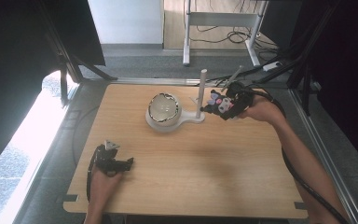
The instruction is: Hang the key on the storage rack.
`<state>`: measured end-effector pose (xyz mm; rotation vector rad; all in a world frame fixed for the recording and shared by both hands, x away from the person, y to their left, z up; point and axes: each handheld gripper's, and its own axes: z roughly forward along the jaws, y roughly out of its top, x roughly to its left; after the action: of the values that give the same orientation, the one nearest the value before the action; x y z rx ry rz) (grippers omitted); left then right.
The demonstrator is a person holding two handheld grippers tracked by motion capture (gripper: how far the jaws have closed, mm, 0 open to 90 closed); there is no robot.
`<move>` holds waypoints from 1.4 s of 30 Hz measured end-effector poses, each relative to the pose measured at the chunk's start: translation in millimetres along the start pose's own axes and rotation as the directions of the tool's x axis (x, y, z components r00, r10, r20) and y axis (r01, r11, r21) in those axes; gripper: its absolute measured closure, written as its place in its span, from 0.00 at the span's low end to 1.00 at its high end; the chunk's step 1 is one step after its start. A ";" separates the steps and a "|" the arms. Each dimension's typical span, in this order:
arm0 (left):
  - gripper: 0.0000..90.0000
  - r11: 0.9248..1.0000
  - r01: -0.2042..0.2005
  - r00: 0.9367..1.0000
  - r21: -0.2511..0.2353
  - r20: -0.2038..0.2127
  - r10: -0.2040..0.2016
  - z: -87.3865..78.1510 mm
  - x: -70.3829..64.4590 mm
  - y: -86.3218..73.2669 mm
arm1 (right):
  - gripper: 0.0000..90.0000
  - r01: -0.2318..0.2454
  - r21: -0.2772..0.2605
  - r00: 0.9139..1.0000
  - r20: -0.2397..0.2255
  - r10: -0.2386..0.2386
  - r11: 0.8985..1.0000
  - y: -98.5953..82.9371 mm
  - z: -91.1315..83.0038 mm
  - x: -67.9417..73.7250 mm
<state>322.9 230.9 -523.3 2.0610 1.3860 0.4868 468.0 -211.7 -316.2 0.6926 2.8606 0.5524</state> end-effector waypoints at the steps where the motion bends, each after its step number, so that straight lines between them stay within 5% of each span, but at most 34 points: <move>1: 0.01 1.000 0.000 1.000 0.000 0.000 0.000 0.0 0.0 0.0 | 0.47 -0.004 -0.002 1.000 0.002 0.004 1.000 0.2 -1.9 -2.0; 21: 0.01 1.000 -0.002 1.000 0.001 -0.001 0.002 0.0 0.1 0.0 | 0.47 -0.048 -0.030 0.997 0.062 0.050 0.998 18.0 -31.2 -35.9; 31: 0.01 1.000 0.002 1.000 0.001 0.000 -0.002 0.0 -0.1 -0.1 | 0.47 -0.043 -0.037 0.996 0.077 0.046 0.998 34.2 -33.2 -36.1; 42: 0.01 1.000 -0.002 1.000 0.000 -0.002 0.002 0.0 0.0 0.0 | 0.47 -0.019 -0.017 1.000 0.016 0.019 1.000 48.4 -8.9 -18.6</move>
<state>322.9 230.9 -523.3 2.0629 1.3856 0.4898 502.4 -183.2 -288.4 0.7186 2.8342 0.5696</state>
